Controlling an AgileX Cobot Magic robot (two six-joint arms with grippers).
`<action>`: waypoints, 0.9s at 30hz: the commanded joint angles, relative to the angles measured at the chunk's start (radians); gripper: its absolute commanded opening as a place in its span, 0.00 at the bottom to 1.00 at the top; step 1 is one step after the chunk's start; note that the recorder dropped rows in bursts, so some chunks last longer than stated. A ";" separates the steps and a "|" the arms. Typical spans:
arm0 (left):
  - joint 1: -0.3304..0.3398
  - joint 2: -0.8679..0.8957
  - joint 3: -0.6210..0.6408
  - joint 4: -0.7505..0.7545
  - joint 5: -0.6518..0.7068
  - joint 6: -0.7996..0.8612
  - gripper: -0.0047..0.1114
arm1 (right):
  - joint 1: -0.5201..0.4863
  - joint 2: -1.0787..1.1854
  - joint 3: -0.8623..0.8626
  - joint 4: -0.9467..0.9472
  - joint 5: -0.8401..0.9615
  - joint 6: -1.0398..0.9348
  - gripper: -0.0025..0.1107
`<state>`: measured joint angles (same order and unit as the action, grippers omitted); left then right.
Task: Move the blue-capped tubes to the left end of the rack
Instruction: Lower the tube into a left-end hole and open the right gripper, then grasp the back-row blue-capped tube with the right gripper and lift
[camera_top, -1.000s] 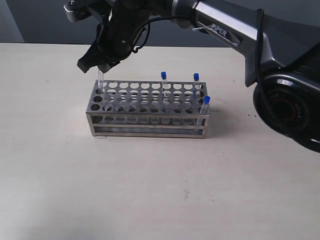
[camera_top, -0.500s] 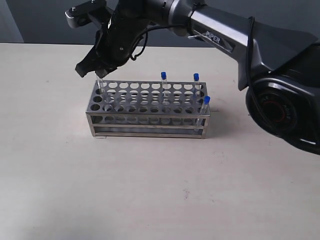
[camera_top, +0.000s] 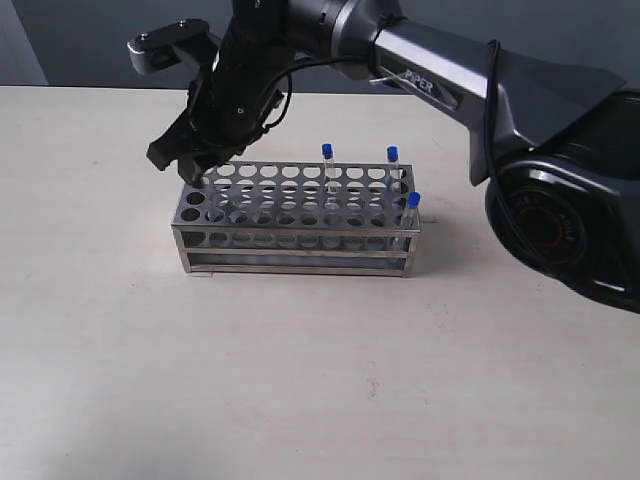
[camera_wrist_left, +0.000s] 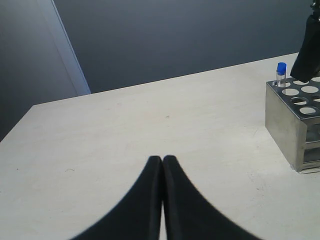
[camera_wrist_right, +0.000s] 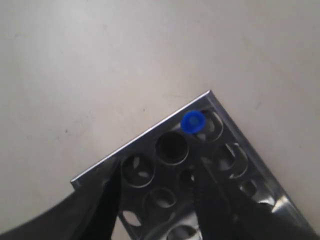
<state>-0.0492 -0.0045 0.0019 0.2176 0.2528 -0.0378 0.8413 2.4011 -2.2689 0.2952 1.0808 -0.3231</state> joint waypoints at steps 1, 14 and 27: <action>-0.006 0.004 -0.002 0.004 -0.013 -0.003 0.04 | -0.002 -0.022 0.001 -0.004 0.083 0.007 0.42; -0.006 0.004 -0.002 0.004 -0.013 -0.003 0.04 | -0.030 -0.121 0.001 -0.379 0.140 0.228 0.42; -0.006 0.004 -0.002 0.004 -0.013 -0.003 0.04 | -0.104 -0.093 0.001 -0.377 0.140 0.274 0.42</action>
<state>-0.0492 -0.0045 0.0019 0.2176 0.2528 -0.0378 0.7507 2.2995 -2.2673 -0.0702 1.2177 -0.0615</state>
